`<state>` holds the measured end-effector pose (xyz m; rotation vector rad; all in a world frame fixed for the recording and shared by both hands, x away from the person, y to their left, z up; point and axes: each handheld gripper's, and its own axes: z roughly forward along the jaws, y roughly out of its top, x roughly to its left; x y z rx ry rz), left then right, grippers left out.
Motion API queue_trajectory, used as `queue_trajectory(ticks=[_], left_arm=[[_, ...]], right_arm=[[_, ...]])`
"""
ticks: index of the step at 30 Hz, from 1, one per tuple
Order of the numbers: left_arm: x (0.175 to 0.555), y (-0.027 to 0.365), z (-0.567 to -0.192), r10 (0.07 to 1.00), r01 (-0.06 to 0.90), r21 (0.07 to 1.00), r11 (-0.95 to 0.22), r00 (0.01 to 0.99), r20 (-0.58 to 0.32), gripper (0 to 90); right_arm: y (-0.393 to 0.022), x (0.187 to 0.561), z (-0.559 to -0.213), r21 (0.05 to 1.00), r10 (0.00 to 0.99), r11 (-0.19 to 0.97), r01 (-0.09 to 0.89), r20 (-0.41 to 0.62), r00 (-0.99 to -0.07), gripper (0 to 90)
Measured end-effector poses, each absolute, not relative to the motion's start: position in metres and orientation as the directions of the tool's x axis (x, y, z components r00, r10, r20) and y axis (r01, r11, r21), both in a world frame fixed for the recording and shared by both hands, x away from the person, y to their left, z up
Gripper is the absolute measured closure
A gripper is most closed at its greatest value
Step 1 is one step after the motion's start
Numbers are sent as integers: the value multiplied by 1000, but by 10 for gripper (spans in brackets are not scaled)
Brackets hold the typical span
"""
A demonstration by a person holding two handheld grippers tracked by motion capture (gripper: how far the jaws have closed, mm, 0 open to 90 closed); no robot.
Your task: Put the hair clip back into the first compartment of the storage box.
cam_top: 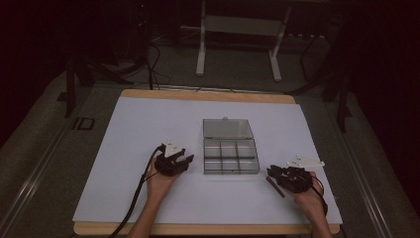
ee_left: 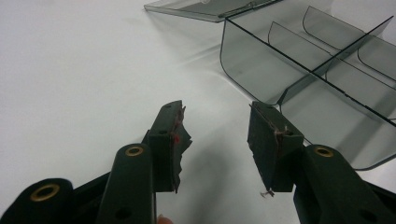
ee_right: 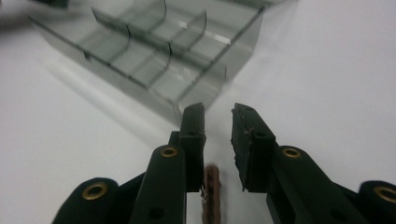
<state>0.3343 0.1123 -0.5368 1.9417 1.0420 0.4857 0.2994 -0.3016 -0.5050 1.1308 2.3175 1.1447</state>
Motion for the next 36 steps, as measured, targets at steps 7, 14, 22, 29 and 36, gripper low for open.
queue_trajectory(ticks=[7,14,22,29,36], left_arm=[[335,112,-537,817,485,827,-284,573,-56,553],[335,112,-537,818,489,824,-287,573,-55,544],[335,113,-537,819,492,823,-284,571,-59,540],[336,112,-537,819,495,822,-283,570,-60,541],[336,112,-537,821,494,819,-291,569,-51,540]], right_arm=[[-307,297,-517,719,770,402,567,69,-634,732],[-303,295,-525,681,767,443,583,50,-640,737],[-301,294,-524,666,761,474,576,19,-649,798],[-306,297,-523,656,765,486,577,-1,-644,804],[-322,307,-521,653,788,462,601,9,-616,804]])
